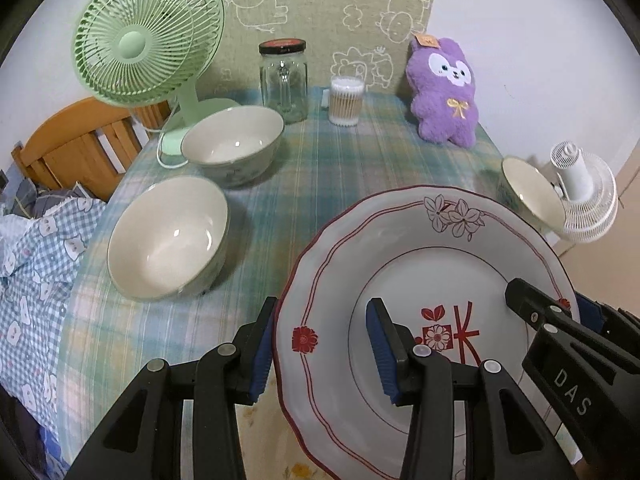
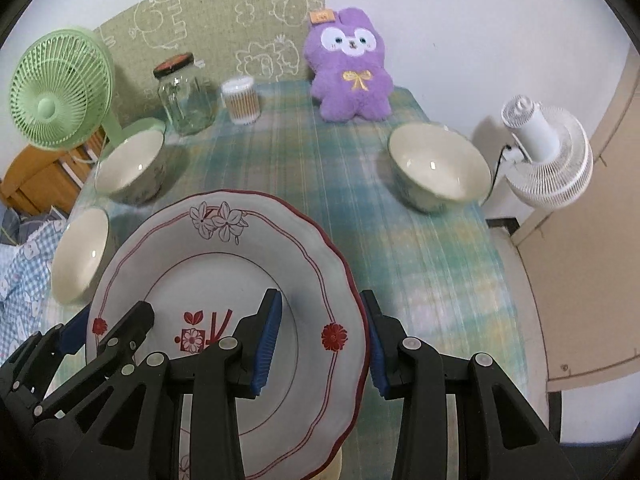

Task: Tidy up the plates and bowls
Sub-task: 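Lower the held plate onto the yellow-flower plate stack with both grippers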

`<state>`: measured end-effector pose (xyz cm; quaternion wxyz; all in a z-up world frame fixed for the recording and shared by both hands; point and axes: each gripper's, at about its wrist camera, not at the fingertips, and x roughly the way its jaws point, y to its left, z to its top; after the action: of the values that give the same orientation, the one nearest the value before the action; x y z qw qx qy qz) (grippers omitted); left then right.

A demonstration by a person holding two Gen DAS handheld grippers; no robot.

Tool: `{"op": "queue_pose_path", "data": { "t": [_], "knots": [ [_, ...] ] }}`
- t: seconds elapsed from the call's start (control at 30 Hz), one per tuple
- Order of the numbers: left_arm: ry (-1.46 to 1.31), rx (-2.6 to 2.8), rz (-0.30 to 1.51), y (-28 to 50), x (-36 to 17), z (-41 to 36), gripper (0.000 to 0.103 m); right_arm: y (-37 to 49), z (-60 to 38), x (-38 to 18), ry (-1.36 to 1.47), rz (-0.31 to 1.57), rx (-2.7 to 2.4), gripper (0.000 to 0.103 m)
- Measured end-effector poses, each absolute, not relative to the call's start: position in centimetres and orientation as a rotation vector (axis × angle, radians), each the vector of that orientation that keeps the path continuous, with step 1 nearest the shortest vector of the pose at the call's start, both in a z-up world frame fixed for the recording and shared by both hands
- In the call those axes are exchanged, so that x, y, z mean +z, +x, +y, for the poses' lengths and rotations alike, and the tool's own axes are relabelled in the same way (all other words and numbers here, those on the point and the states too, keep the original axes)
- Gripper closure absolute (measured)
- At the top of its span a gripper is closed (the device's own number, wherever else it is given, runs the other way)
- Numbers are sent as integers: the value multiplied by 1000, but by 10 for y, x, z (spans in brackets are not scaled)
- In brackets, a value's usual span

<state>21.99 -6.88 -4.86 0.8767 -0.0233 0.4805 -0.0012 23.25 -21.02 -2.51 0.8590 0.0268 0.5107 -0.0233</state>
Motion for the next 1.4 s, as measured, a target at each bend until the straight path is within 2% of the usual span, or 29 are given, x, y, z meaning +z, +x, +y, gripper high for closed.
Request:
{"op": "queue_pose_path", "data": {
  "t": [0.63, 1.07, 1.27, 1.4],
  "knots": [
    [-11, -37, 1092, 169, -90, -65, 59, 173, -201, -68, 50, 1183, -110, 60],
    [7, -21, 1058, 157, -95, -70, 58, 165, -202, -71, 48, 1180, -122, 60],
    [-1, 2, 1038, 154, -96, -72, 55, 163, -201, -71, 31, 1171, -109, 60],
    [-9, 1, 1032, 154, -97, -73, 47, 163, -202, -71, 30, 1172, -98, 60]
  ]
}}
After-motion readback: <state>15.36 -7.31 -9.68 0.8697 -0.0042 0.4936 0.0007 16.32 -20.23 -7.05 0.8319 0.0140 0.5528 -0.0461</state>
